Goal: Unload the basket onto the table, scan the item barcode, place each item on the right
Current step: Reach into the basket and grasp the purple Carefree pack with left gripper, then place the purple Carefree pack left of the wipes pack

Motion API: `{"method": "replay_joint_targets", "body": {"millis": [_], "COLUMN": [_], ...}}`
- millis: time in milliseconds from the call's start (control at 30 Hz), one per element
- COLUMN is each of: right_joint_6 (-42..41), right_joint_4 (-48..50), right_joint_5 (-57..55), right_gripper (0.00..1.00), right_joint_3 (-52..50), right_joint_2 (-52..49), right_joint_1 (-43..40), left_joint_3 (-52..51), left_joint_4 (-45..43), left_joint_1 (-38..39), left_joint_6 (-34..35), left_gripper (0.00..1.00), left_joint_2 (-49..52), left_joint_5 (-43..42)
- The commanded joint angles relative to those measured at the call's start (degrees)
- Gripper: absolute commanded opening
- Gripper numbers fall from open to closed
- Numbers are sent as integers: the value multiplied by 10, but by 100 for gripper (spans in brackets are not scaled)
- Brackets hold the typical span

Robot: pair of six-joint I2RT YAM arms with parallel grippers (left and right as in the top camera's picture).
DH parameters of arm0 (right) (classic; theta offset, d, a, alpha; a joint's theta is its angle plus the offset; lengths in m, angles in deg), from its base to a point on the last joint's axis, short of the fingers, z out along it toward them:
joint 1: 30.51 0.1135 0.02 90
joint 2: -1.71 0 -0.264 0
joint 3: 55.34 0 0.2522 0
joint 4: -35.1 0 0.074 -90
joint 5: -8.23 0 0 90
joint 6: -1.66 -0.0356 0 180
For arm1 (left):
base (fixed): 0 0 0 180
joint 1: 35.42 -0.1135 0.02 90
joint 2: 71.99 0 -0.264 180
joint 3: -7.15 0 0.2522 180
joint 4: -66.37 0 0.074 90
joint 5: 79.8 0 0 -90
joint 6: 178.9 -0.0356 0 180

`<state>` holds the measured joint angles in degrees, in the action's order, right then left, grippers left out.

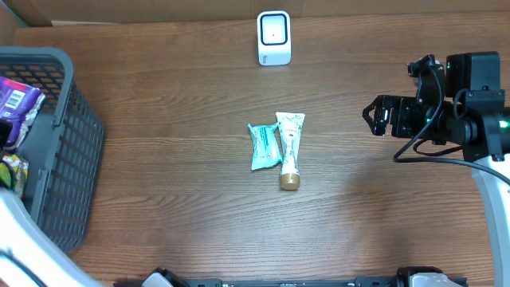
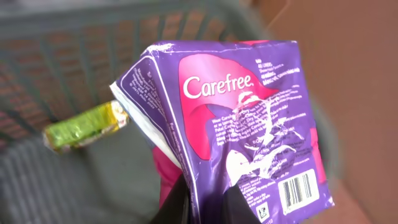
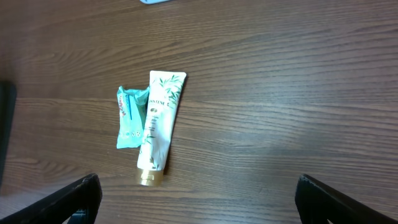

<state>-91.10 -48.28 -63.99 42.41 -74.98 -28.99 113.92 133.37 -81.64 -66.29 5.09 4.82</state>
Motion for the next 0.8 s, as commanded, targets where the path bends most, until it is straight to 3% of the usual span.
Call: {"method": "replay_joint_targets", "body": {"millis": [0,233,467,567,767], "right_joint_6": [0,0,0,0,0], "right_joint_4": [4,10,9,9,9], "right_joint_5": [3,3,3,3,3], "right_gripper": [100,100,100,100,100], "right_joint_3": [16,16,16,16,16], "right_joint_2": [0,0,0,0,0], "right_joint_1": [-2,-2,-2,-2,-2], "left_joint_3": [2,-25,-178,-257,-372], "left_joint_4": [25,107,52,0,-109], "left_joint_1": [20,158,336,408,532], "left_joint_6": [-12,20,114,194,439], "left_gripper": [4,4,4,4,4], "left_joint_2": [-54,-80,-74,-64,-7], "left_joint_5": [-9,-10,32,59,142]}}
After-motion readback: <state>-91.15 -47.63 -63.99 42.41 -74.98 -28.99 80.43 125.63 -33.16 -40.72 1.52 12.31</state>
